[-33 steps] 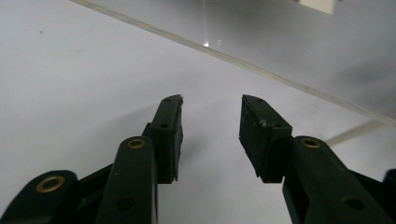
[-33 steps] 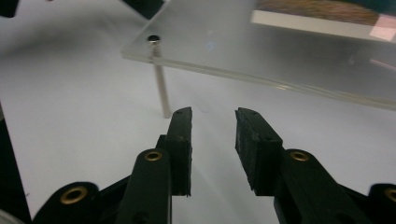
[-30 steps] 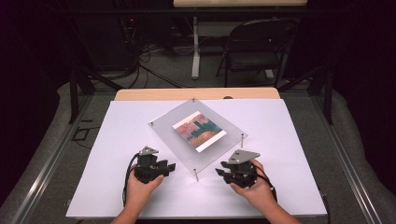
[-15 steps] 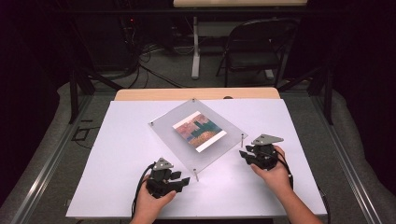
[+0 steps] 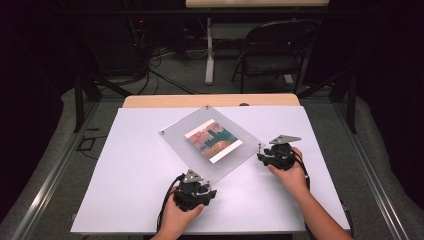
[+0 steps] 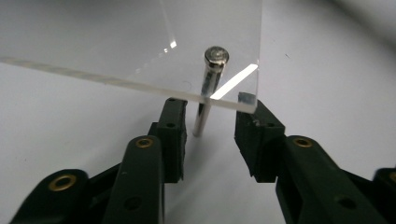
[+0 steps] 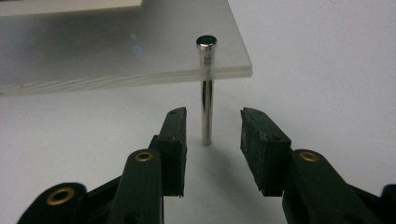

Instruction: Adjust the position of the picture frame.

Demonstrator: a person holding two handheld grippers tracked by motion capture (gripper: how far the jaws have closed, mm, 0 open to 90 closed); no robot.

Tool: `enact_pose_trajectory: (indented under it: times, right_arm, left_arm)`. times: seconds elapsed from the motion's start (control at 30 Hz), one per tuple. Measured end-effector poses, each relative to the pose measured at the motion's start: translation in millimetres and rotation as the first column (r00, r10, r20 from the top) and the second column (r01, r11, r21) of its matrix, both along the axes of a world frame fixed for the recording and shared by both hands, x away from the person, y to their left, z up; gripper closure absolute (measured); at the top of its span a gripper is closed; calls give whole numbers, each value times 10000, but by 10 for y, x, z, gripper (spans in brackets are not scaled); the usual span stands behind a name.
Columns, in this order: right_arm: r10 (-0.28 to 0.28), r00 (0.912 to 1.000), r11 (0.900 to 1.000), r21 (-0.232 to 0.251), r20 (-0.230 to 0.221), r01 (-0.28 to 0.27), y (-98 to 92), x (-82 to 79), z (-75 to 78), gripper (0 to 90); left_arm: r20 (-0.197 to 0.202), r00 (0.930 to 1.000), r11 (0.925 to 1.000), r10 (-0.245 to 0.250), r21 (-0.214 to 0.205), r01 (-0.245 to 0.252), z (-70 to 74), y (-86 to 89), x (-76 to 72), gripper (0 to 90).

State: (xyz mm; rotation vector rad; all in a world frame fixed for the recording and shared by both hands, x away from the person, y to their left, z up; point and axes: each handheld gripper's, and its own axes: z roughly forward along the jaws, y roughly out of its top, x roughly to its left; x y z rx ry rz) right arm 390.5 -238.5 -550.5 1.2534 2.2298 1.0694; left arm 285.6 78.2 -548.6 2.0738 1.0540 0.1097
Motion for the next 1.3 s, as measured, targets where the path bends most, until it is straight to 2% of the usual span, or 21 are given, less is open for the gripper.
enact_pose_trajectory:
  times: [0.07, 0.27, 0.33, 0.37, 0.4, 0.43, 0.5, 0.6, 0.8, 0.97, 1.3]
  right_arm:
    - [14, 10000, 10000, -50, -4, -14, 29, 39, -17, 616]
    - [111, 9999, 9999, -42, -2, -111, 100, 119, -52, 685]
    - [118, 9999, 9999, -70, -51, -118, 120, 139, -55, 718]
    - [152, 9999, 9999, -43, -34, -153, 135, 154, -56, 767]
    - [152, 9999, 9999, -43, -34, -153, 135, 154, -56, 767]
    - [159, 9998, 9999, 53, -124, -158, 151, 160, -53, 807]
    - [114, 9999, 9998, -148, -51, -115, 164, 167, -45, 846]
    - [125, 9998, 9999, -80, -177, -126, 157, 174, -38, 849]
    - [461, 9986, 9989, -120, -253, -464, 168, 125, 0, 857]
    - [850, 9961, 9963, -66, -251, -852, 178, 22, 80, 857]
    - [929, 9950, 9956, 137, -358, -924, 201, -202, 143, 858]
  left_arm:
    - [-61, 10000, 9999, -1, 102, 1, -10, -19, 25, 676]
    - [44, 9999, 9999, 113, 29, -113, -24, -61, 51, 776]
    - [10, 10000, 9999, 87, 79, -87, -16, -68, 60, 793]
    - [67, 9998, 9997, 190, 129, -190, -20, -71, 65, 816]
    - [67, 9998, 9997, 190, 129, -190, -20, -71, 65, 827]
    - [36, 9999, 9998, 139, 122, -140, -19, -63, 73, 835]
    - [175, 9998, 9997, 87, 242, -91, -18, -72, 68, 842]
    - [205, 9998, 9996, 61, 270, -66, -16, -73, 65, 848]
    - [49, 10000, 9997, -4, 235, 3, 20, -3, 71, 850]
    - [-8, 9999, 9999, 122, 70, -122, 94, 152, 67, 851]
    - [-22, 9995, 9995, 311, 98, -310, 149, 329, 98, 852]
